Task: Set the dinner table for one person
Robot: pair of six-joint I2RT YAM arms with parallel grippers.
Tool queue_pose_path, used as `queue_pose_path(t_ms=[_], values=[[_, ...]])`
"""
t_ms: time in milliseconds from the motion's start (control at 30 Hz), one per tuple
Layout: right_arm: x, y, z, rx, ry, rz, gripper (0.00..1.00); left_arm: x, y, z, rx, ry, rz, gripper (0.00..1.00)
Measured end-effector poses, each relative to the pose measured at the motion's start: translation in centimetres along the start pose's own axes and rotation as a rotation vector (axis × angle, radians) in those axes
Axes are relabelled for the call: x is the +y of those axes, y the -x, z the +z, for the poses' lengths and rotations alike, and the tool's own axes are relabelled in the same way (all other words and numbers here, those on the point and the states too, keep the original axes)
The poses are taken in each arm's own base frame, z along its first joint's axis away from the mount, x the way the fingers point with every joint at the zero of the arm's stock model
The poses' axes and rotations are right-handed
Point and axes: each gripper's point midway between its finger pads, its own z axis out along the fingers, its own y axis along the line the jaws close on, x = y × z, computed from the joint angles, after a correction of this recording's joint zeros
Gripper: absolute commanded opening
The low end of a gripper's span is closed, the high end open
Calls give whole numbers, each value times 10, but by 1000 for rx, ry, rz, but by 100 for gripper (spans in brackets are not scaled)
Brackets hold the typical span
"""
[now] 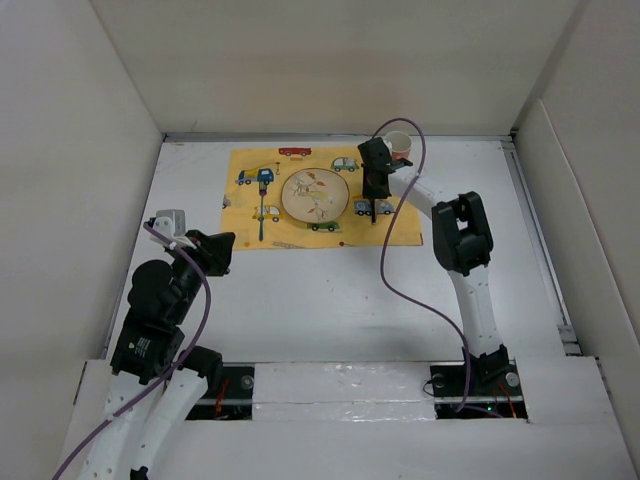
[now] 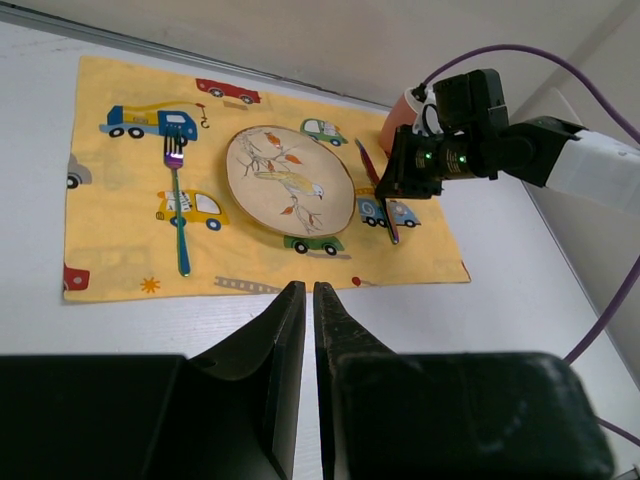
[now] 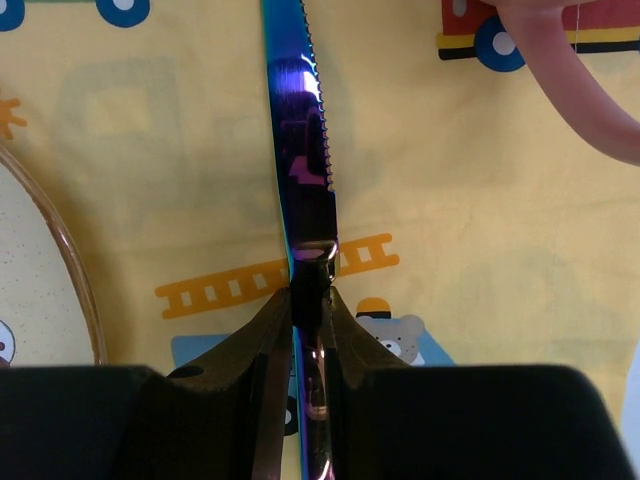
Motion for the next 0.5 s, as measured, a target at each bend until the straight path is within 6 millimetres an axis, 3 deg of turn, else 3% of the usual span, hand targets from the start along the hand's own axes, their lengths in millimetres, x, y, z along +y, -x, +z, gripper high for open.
queue_pose_path(t_ms=[200, 300, 400, 433, 500], values=[[2, 0, 0, 1, 9, 14, 40, 0, 0, 0, 0, 1, 4, 11], [1, -1, -8, 4, 15, 19, 47, 1, 0, 0, -1, 1, 6, 20], [-1, 7, -38, -18, 33, 22, 50, 1, 0, 0, -1, 1, 7, 35], [-1, 15, -54, -40, 48, 25, 53, 1, 0, 0, -2, 2, 7, 45], [3, 34, -98, -104, 92, 30, 59, 1, 1, 0, -6, 4, 8, 55]])
